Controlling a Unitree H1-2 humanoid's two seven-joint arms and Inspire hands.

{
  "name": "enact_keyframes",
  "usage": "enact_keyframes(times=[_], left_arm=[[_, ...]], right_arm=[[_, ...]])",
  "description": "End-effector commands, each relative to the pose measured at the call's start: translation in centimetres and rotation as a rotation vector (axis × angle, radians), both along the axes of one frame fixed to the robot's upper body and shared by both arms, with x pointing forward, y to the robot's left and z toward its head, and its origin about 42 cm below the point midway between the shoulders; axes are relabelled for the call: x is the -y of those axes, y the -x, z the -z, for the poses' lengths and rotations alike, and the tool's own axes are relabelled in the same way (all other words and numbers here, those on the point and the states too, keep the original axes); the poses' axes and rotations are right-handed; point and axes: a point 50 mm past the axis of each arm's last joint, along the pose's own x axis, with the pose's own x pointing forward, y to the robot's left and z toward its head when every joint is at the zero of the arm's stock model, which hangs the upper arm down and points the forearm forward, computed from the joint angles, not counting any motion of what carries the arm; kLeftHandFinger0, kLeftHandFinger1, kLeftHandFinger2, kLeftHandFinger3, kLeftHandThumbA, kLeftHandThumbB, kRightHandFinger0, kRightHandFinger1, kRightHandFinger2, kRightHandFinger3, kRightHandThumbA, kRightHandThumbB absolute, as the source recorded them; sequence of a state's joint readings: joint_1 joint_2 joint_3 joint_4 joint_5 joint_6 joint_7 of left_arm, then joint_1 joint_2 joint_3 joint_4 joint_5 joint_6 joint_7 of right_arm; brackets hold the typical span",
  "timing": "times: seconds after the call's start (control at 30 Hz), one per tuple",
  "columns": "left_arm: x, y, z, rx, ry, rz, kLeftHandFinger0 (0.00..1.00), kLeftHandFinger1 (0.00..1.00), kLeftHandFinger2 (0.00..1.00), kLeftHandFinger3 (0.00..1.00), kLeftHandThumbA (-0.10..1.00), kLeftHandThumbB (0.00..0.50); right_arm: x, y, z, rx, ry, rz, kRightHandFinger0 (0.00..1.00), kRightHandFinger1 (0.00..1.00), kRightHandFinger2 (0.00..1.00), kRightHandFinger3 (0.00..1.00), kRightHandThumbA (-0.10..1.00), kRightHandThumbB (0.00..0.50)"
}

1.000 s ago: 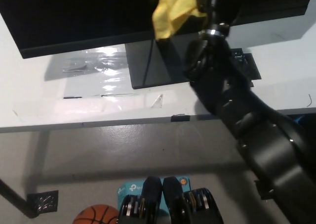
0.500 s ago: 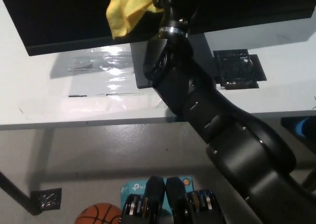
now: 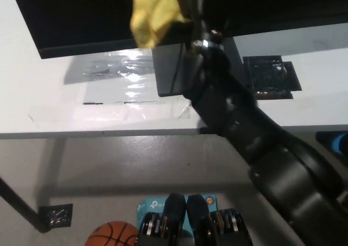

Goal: The robot uses its right hand to pick up the cloth kept in the middle of the desk and use it to wipe the monitor in the middle of the desk by swiping its screen twice

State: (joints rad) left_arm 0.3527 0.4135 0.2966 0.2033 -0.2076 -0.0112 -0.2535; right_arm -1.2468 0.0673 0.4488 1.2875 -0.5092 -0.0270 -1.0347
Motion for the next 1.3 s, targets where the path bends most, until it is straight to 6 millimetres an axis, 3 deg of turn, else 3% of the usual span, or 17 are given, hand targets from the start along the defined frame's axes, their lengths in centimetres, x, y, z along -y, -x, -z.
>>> enact_keyframes(times=[0.0, 0.07, 0.17, 0.23, 0.37, 0.5, 0.57, 0.67, 0.83, 0.97, 1.0, 1.07, 1.1, 1.13, 1.17, 1.2, 1.27], left_arm=[[-1.1, 0.1, -1.5, 0.030, -0.043, 0.009, 0.47, 0.52, 0.66, 0.77, -0.07, 0.173], [-1.3, 0.3, -1.5, 0.036, -0.038, 0.008, 0.47, 0.52, 0.66, 0.77, -0.07, 0.169], [-1.5, 0.3, -1.5, 0.041, -0.036, -0.005, 0.44, 0.51, 0.66, 0.76, -0.06, 0.180], [-1.5, 0.3, -1.6, 0.040, -0.032, -0.003, 0.45, 0.52, 0.67, 0.77, -0.05, 0.186], [-1.6, 0.4, -1.4, 0.037, -0.034, -0.010, 0.46, 0.52, 0.67, 0.77, -0.09, 0.172], [-1.6, 0.5, -1.8, 0.043, -0.031, -0.014, 0.45, 0.52, 0.66, 0.76, -0.08, 0.180], [-1.6, 0.5, -1.9, 0.044, -0.031, -0.016, 0.46, 0.52, 0.66, 0.76, -0.07, 0.181], [-1.6, 0.7, -1.9, 0.043, -0.029, -0.028, 0.45, 0.52, 0.65, 0.77, -0.07, 0.185], [-1.7, 0.7, -1.8, 0.036, -0.027, -0.031, 0.48, 0.54, 0.66, 0.78, -0.05, 0.194], [-2.0, 0.8, -1.8, 0.059, -0.023, -0.035, 0.45, 0.52, 0.64, 0.76, -0.06, 0.198], [-1.9, 0.8, -1.8, 0.051, -0.021, -0.043, 0.45, 0.51, 0.63, 0.76, -0.06, 0.198], [-2.1, 0.9, -1.7, 0.054, -0.011, -0.043, 0.44, 0.51, 0.63, 0.76, -0.09, 0.187], [-2.0, 0.9, -1.8, 0.050, -0.019, -0.046, 0.44, 0.51, 0.62, 0.76, -0.08, 0.192], [-2.0, 0.9, -1.9, 0.048, -0.023, -0.049, 0.44, 0.51, 0.62, 0.76, -0.08, 0.193], [-2.0, 1.0, -1.9, 0.046, -0.024, -0.051, 0.44, 0.51, 0.62, 0.76, -0.08, 0.193], [-2.0, 1.0, -2.0, 0.037, -0.021, -0.059, 0.44, 0.51, 0.62, 0.76, -0.07, 0.209], [-1.9, 1.2, -2.1, 0.033, -0.032, -0.061, 0.47, 0.52, 0.65, 0.78, -0.06, 0.197]], right_arm=[[2.9, -0.3, -0.4, 0.097, 0.035, -0.046, 0.00, 0.00, 0.01, 0.30, -0.10, 0.227], [6.0, 0.1, 1.8, 0.100, 0.045, -0.043, 0.00, 0.00, 0.09, 0.30, -0.10, 0.255], [9.3, 1.0, 3.6, 0.087, 0.086, -0.015, 0.00, 0.00, 0.20, 0.26, -0.10, 0.205], [10.1, 1.6, 4.2, 0.096, 0.092, -0.017, 0.00, 0.00, 0.20, 0.27, -0.10, 0.223], [13.2, 4.0, 6.5, 0.049, 0.092, -0.032, 0.00, 0.00, 0.20, 0.28, -0.10, 0.146], [15.5, 6.2, 9.4, -0.012, 0.061, -0.010, 0.00, 0.00, 0.22, 0.28, -0.10, 0.130], [15.5, 6.3, 9.3, -0.017, 0.061, -0.012, 0.00, 0.00, 0.22, 0.28, -0.10, 0.129], [16.7, 7.2, 11.8, -0.084, 0.057, -0.008, 0.00, 0.00, 0.22, 0.33, -0.10, 0.160], [18.2, 6.7, 14.5, -0.161, 0.160, 0.046, 0.00, 0.03, 0.27, 0.34, -0.10, 0.109], [19.0, 5.9, 15.8, -0.219, 0.235, 0.088, 0.00, 0.03, 0.28, 0.32, -0.10, 0.144], [19.9, 5.5, 16.8, -0.290, 0.306, 0.141, 0.00, 0.10, 0.41, 0.17, -0.10, 0.179], [20.3, 5.4, 17.3, -0.329, 0.336, 0.161, 0.00, 0.17, 0.54, 0.19, -0.10, 0.199], [20.6, 5.3, 17.6, -0.364, 0.336, 0.175, 0.00, 0.20, 0.56, 0.33, -0.10, 0.202], [20.7, 5.1, 17.7, -0.388, 0.343, 0.191, 0.00, 0.20, 0.53, 0.46, -0.10, 0.207], [20.7, 5.0, 17.7, -0.397, 0.347, 0.197, 0.00, 0.19, 0.49, 0.47, -0.10, 0.214], [20.7, 4.7, 17.5, -0.416, 0.400, 0.233, 0.00, 0.14, 0.42, 0.46, -0.10, 0.201], [20.6, 3.8, 16.5, -0.419, 0.408, 0.255, 0.00, 0.01, 0.27, 0.30, -0.10, 0.210]])
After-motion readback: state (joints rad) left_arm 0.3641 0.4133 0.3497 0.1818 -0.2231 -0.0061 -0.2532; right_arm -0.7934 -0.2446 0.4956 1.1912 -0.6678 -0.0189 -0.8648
